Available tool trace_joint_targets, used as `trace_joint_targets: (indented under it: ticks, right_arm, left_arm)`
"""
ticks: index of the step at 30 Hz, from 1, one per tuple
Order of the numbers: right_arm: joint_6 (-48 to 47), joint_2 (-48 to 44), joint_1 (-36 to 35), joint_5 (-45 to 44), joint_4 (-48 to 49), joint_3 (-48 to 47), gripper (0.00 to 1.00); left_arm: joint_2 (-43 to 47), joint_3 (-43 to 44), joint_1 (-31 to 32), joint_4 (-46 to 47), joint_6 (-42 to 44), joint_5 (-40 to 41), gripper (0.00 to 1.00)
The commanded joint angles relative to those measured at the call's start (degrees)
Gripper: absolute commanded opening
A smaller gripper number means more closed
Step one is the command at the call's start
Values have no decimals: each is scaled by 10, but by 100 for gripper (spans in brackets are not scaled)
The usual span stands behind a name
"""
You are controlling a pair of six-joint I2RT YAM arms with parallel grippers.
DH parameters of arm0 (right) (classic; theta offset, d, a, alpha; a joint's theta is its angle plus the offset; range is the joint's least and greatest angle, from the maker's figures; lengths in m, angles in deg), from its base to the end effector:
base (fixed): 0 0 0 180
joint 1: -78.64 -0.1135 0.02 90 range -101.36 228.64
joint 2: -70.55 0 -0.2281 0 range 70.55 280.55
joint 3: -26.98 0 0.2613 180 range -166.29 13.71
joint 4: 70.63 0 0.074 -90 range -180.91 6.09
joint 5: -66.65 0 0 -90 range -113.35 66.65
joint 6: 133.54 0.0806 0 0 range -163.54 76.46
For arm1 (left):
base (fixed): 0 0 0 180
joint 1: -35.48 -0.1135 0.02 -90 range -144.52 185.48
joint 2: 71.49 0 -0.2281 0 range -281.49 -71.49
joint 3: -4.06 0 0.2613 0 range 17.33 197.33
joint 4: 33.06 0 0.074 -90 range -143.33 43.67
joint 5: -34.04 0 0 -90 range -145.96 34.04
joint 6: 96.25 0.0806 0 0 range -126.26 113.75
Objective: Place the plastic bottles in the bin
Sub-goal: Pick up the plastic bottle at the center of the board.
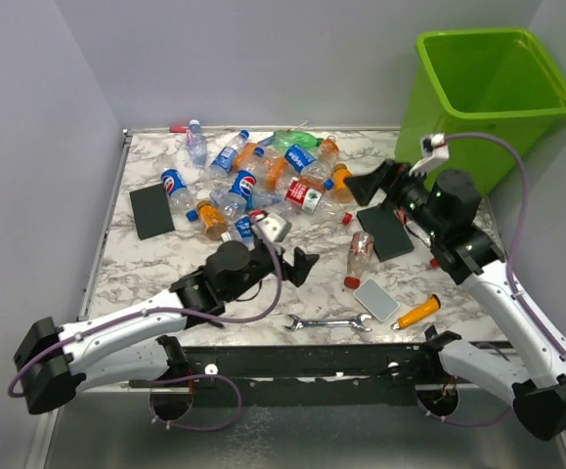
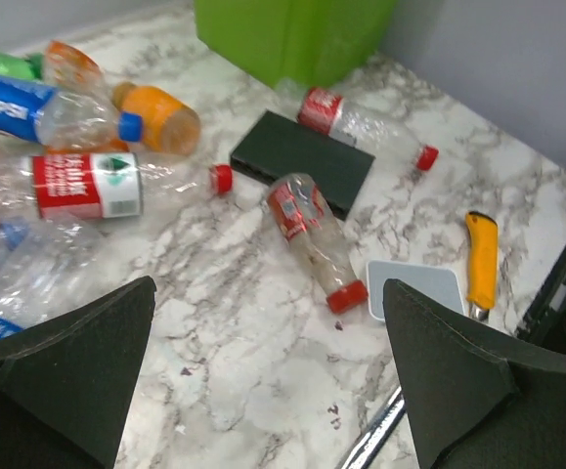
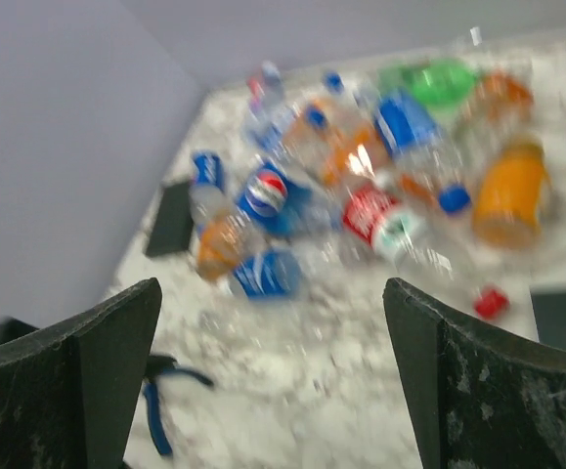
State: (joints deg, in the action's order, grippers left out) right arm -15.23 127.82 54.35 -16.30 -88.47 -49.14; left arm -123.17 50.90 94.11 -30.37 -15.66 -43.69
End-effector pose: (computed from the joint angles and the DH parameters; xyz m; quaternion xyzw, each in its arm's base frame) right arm 0.2675 0.1316 0.3925 -0.0193 0.7006 0.3541 0.6192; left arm 0.1664 -0.2400 0.2647 0.2308 0.6819 -0.3221 0.6148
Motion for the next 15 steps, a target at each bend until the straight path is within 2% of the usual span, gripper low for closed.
trace_joint_targets:
  ticks: [1, 7, 15]
  right_arm:
    - [39, -67, -2, -37, -49, 124, 100]
    - [118, -176, -2, -182, -119, 226, 100]
    - [152, -266, -2, -267, -226, 235, 100]
  left_arm:
    - [-123, 98, 4, -82, -41, -102, 99]
    - [-281, 175, 23, -101, -69, -108, 99]
    - [-458, 284, 32, -101, -61, -65, 98]
